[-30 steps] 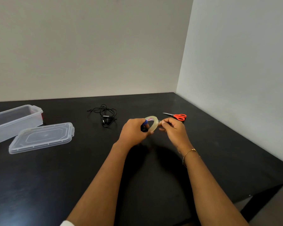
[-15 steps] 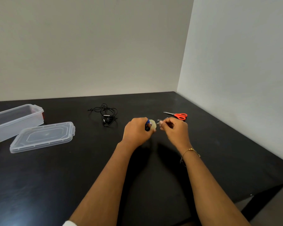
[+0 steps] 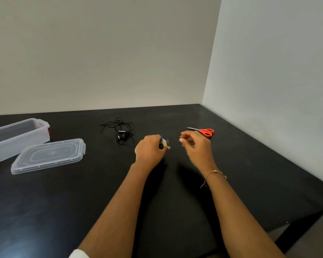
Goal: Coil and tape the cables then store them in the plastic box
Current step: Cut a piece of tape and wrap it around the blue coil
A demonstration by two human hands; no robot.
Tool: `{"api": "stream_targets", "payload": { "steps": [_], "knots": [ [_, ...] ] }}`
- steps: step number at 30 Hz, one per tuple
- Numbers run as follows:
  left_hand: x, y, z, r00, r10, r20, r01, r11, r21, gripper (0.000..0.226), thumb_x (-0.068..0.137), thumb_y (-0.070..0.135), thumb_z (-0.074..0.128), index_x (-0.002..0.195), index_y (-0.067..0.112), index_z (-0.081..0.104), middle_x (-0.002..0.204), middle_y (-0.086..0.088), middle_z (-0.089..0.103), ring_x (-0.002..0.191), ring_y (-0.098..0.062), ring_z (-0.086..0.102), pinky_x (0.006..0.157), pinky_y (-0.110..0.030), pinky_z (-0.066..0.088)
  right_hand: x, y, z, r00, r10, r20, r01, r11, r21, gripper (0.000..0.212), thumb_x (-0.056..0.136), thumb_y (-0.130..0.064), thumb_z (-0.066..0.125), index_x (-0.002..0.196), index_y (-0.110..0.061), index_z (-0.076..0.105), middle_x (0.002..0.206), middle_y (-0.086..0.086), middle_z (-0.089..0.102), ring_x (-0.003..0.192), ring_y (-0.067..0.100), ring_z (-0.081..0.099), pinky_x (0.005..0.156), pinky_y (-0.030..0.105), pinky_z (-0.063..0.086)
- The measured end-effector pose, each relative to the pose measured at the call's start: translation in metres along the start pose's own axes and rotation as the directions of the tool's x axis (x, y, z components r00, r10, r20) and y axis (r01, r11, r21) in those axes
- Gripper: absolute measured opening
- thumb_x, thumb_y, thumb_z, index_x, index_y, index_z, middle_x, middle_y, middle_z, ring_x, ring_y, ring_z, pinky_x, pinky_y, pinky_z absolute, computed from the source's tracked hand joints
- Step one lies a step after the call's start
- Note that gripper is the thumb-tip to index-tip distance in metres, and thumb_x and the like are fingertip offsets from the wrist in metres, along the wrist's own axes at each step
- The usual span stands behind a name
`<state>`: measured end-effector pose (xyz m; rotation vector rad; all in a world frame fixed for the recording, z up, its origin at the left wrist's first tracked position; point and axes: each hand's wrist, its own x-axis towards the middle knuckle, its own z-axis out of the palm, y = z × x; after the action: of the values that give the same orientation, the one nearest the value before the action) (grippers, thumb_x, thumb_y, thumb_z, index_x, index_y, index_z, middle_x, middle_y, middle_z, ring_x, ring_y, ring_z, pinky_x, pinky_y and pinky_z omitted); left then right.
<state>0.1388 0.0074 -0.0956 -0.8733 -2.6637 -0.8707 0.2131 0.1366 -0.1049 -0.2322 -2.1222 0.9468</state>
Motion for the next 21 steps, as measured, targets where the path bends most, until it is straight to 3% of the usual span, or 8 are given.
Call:
{"api": "stream_targets", "payload": {
  "steps": [4,6,10,12,15,16,19,21],
  "knots": [
    [-0.0014,0.0031,0.0031,0.991,0.128,0.034,-0.126,0.991,-0.044,0.028,0.08,0.034,0.068,0.08,0.009,0.058,0.076,0.0,0.056,0.072,-0.019,0.056,0.062,-0.029,0.043,0.0001,0.0019,0.0046,0.954,0.192,0.231,-0.2,0.98,0.01,0.046,0.088,0.002,0.052,0.133,-0.006,0.043,0.135,0.009,0.05,0.124,0.02,0.048,0.099,0.021,0.037],
    [-0.0017,0.0038,0.0044,0.985,0.171,0.038,-0.169,0.984,-0.054,0.025,0.08,0.032,0.068,0.074,0.011,0.055,0.071,0.001,0.054,0.067,-0.016,0.051,0.059,-0.026,0.038,-0.0003,0.0029,0.0055,0.913,0.263,0.313,-0.287,0.957,0.033,0.055,0.088,0.001,0.052,0.139,-0.011,0.035,0.139,0.006,0.045,0.128,0.018,0.044,0.103,0.025,0.035],
    [-0.0021,0.0029,0.0042,0.976,0.215,0.04,-0.212,0.975,-0.066,0.024,0.079,0.03,0.069,0.077,0.009,0.058,0.072,0.001,0.055,0.065,-0.012,0.048,0.054,-0.02,0.033,0.0003,0.0067,0.0051,0.921,0.283,0.266,-0.32,0.941,0.106,0.046,0.085,0.002,0.056,0.128,-0.011,0.047,0.101,0.003,0.063,0.102,0.024,0.062,0.098,0.041,0.048],
    [-0.0023,0.0024,0.0037,0.972,0.23,0.043,-0.226,0.971,-0.074,0.026,0.078,0.031,0.07,0.082,0.007,0.062,0.074,0.001,0.057,0.066,-0.012,0.049,0.057,-0.021,0.036,0.0001,0.0078,0.004,0.936,0.271,0.225,-0.302,0.946,0.117,0.036,0.085,0.003,0.058,0.119,-0.009,0.055,0.088,0.001,0.063,0.091,0.025,0.066,0.091,0.039,0.052],
    [-0.0027,0.0033,0.0029,0.97,0.24,0.046,-0.236,0.968,-0.086,0.026,0.078,0.032,0.071,0.084,0.007,0.063,0.074,0.002,0.056,0.065,-0.012,0.049,0.055,-0.019,0.034,-0.0012,0.0064,0.0025,0.964,0.218,0.149,-0.234,0.967,0.099,0.024,0.084,0.004,0.058,0.106,-0.005,0.063,0.085,0.005,0.063,0.077,0.017,0.065,0.073,0.013,0.053],
    [-0.0028,0.0036,0.0028,0.969,0.243,0.047,-0.238,0.967,-0.086,0.025,0.078,0.031,0.07,0.084,0.008,0.063,0.075,0.002,0.056,0.066,-0.011,0.048,0.054,-0.018,0.033,-0.0013,0.0053,0.0022,0.969,0.208,0.137,-0.223,0.969,0.104,0.022,0.084,0.004,0.057,0.103,-0.005,0.064,0.084,0.005,0.062,0.074,0.015,0.064,0.068,0.01,0.053],
    [-0.0033,0.0036,0.0026,0.968,0.247,0.042,-0.243,0.966,-0.09,0.021,0.079,0.027,0.069,0.086,0.008,0.064,0.079,-0.003,0.062,0.068,-0.011,0.05,0.057,-0.018,0.034,-0.0013,0.0045,0.0032,0.966,0.209,0.155,-0.23,0.964,0.132,0.018,0.085,0.005,0.056,0.096,-0.006,0.065,0.086,0.006,0.063,0.075,0.017,0.067,0.072,0.025,0.058],
    [-0.0035,0.0034,0.0023,0.968,0.247,0.034,-0.243,0.965,-0.097,0.02,0.08,0.026,0.068,0.086,0.007,0.065,0.081,-0.005,0.064,0.067,-0.011,0.051,0.058,-0.018,0.036,-0.0017,0.0043,0.0037,0.962,0.219,0.165,-0.244,0.958,0.149,0.016,0.085,0.006,0.055,0.089,-0.006,0.065,0.086,0.006,0.063,0.074,0.015,0.067,0.071,0.026,0.059]
  ]
}}
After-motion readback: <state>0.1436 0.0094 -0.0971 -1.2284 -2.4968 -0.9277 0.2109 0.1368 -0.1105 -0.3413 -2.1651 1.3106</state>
